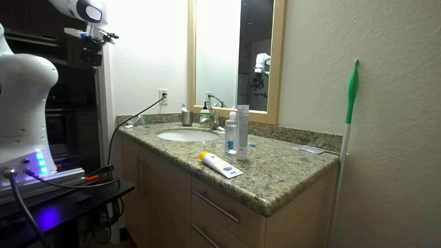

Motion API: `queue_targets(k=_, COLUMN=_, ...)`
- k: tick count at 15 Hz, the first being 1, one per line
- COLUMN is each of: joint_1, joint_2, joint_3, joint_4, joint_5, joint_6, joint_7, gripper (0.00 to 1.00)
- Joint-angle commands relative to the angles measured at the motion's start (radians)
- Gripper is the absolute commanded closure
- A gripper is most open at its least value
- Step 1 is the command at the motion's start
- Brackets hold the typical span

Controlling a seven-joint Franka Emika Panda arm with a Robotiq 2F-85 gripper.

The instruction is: Push the faucet handle downwards

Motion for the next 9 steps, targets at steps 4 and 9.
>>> queue_targets(k=4, joint_1=-0.098, joint_2=0.086, joint_3=-0.014, joint_4=-0.019, joint_5=-0.106, joint_6=0.236, joint_7=-0.091, gripper=0.00)
queue_targets(k=9, joint_1=-0.188, joint_2=0.236, joint_3=-0.153, joint_4=0.030, joint_5=-0.084, joint_6=0.597, joint_7=-0.117, gripper=0.00)
